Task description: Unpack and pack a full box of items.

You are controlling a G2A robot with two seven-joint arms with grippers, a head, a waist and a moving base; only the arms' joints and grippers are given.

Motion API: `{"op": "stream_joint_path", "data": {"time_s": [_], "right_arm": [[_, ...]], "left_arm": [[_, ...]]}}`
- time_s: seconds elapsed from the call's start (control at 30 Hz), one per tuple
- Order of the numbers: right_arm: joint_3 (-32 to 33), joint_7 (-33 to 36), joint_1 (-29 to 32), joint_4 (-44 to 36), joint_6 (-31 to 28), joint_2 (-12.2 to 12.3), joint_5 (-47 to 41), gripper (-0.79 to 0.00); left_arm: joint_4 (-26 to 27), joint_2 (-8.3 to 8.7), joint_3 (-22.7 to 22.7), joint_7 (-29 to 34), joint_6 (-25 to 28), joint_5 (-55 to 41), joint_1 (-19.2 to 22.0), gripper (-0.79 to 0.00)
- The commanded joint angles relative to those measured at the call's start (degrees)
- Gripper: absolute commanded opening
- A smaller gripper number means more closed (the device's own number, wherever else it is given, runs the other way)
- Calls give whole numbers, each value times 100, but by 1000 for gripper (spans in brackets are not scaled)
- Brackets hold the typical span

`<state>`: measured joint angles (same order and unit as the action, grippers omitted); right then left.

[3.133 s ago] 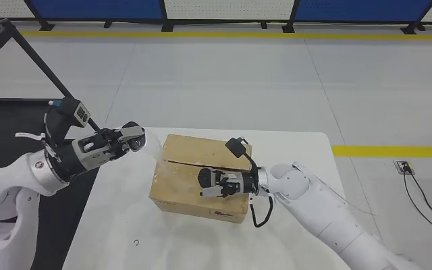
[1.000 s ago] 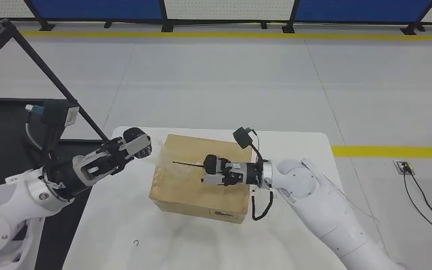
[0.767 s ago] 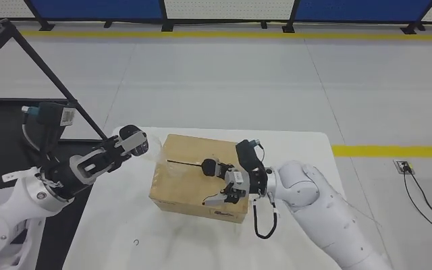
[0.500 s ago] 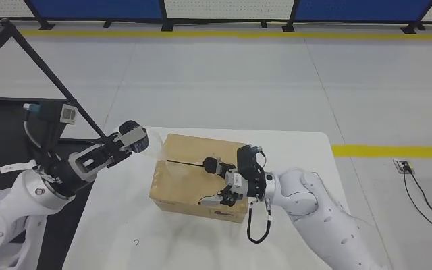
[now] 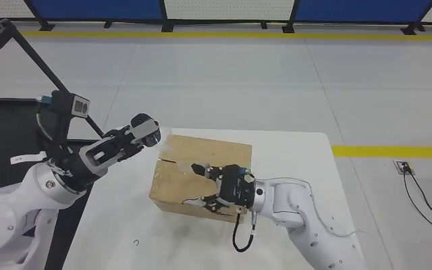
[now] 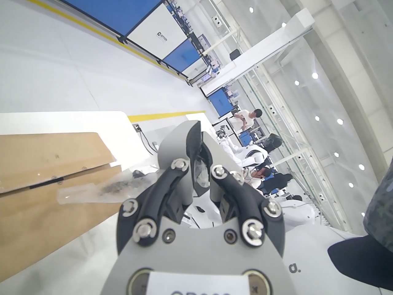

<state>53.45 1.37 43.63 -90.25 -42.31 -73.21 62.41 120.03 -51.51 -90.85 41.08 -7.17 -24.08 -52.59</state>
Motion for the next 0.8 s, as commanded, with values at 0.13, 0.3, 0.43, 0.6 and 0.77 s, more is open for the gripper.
{"op": "stream_joint_path", "data": {"time_s": [0.13,0.3,0.43,0.6,0.77], "right_arm": [[-129,-459,37,24,594,-54,800,-397],[-132,-552,40,74,739,-78,952,-625],[-95,-622,57,91,732,-86,958,-785],[84,-597,72,49,911,-72,1081,-785],[300,-419,215,-359,1431,-4,2059,-785]], "left_arm": [[22,-3,122,-33,-41,0,98,-785],[29,-5,165,-76,-78,-20,130,-785],[33,-5,191,-96,-104,-37,132,-785],[37,-7,196,-158,-163,-100,104,-785],[10,-6,89,-231,-255,-250,-2,-785]]}}
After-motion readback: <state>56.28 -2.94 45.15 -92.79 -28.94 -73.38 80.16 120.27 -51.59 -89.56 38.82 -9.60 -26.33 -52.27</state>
